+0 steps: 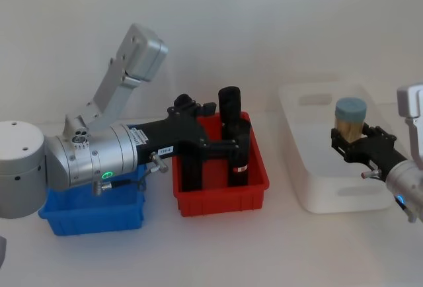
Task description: Pick the cotton swabs from the blue box and place them into the white box.
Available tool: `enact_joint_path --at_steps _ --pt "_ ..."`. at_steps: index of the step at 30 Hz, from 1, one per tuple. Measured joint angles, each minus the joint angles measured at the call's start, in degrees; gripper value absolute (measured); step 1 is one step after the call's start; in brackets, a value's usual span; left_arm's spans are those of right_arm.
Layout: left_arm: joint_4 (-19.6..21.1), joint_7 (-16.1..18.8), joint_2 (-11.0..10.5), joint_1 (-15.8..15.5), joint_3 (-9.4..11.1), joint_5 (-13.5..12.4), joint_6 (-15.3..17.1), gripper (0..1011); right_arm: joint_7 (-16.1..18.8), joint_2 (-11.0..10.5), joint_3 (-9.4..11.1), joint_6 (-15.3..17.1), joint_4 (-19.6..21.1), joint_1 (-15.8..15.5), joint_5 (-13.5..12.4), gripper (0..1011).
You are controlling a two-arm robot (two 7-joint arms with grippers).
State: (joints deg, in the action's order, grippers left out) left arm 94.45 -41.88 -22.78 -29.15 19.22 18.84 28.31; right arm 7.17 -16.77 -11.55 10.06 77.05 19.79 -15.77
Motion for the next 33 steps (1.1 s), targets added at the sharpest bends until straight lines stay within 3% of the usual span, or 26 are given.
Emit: enact_joint_path --at_steps 6,13,23,28,33 --pt "0.00 -0.01 0.00 0.00 0.00 0.00 0.00 1004 0.00 1.12 -0.24 1.09 -5.63 2.97 0.56 635" --pt "0.00 -0.01 0.00 0.00 0.00 0.00 0.00 1004 0.40 1.88 -0.52 1.55 -9.07 4.76 0.98 636" --pt "0.00 -0.01 0.00 0.00 0.00 0.00 0.00 1004 0.85 2.48 -0.71 1.74 -11.73 6.09 1.26 915" --pt "0.00 -0.01 0.00 0.00 0.00 0.00 0.00 1004 0.85 2.52 -0.69 1.18 -11.82 6.12 1.30 1001" --pt "0.00 -0.01 0.00 0.00 0.00 0.00 0.00 1004 0.42 2.37 -0.54 -0.40 -10.65 5.46 1.30 1002"
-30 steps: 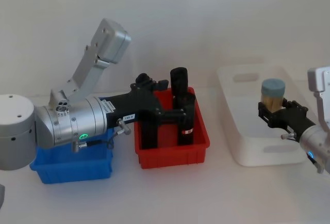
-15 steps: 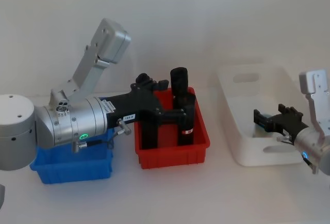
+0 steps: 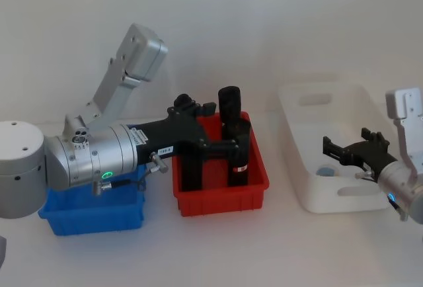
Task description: Pick the cotton swabs from the blue box and place them into the white box.
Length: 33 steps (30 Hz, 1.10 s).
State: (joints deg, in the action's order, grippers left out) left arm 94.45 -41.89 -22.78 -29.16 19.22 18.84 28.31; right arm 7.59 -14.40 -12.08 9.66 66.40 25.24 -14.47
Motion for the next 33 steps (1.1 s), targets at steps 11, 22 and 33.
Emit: enact_joint_path --at_steps 11,22,33 --pt "0.00 0.00 0.00 0.00 0.00 0.00 0.00 1004 -1.67 -1.02 0.70 -4.58 5.38 -2.96 -0.73 1001" --pt "0.00 0.00 0.00 0.00 0.00 0.00 0.00 1004 -3.64 -2.47 1.74 -8.20 12.30 -6.72 -1.73 1002" --pt "0.00 0.02 0.00 0.04 0.00 0.00 -0.10 1004 -4.19 -2.88 2.01 -9.17 14.39 -7.89 -2.03 1002"
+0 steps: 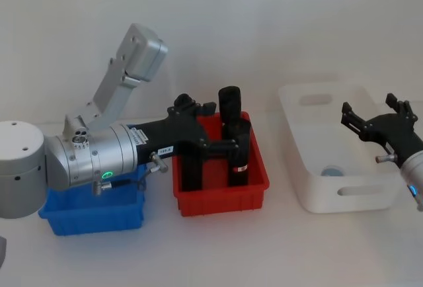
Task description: Pick the cotton swabs from the blue box and place them into the white box.
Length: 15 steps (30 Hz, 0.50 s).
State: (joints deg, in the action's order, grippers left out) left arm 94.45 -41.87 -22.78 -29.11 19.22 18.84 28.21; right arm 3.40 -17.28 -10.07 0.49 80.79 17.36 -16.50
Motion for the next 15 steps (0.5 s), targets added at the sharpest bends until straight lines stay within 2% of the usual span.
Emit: enact_joint_path --at_steps 6,12,15 --pt "0.00 1.52 0.02 0.60 0.24 -0.22 -1.02 1004 0.00 -0.12 -0.15 0.04 1.26 -1.11 0.00 1002" --pt "-0.13 5.27 0.11 1.99 0.89 -0.89 -3.44 1004 0.03 -0.44 -0.60 0.28 4.34 -3.82 0.00 1002" --pt "-0.23 8.25 0.18 3.11 1.38 -1.43 -5.42 1004 0.07 -0.67 -0.94 0.48 6.65 -5.91 0.00 1002"
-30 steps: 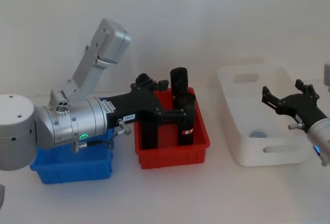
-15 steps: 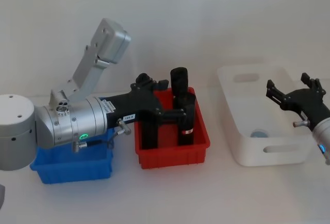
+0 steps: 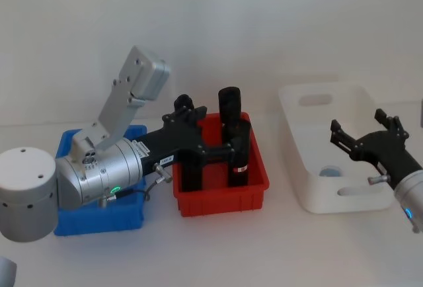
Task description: Pick the cotton swabs from the blue box and place them into the white box.
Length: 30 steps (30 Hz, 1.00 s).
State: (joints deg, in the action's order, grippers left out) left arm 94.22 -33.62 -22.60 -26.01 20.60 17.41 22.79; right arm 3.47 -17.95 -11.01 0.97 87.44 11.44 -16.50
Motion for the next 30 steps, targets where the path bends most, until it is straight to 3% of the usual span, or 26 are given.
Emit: enact_joint_path --at_steps 20,30 --pt "-0.49 14.96 0.34 5.64 2.49 -2.69 -9.98 1004 0.28 -1.21 -1.65 0.84 11.73 -10.43 0.03 1001" --pt "-0.72 22.43 0.50 8.44 3.69 -4.02 -14.95 1004 0.35 -1.42 -1.95 1.00 13.74 -12.25 0.04 1002"
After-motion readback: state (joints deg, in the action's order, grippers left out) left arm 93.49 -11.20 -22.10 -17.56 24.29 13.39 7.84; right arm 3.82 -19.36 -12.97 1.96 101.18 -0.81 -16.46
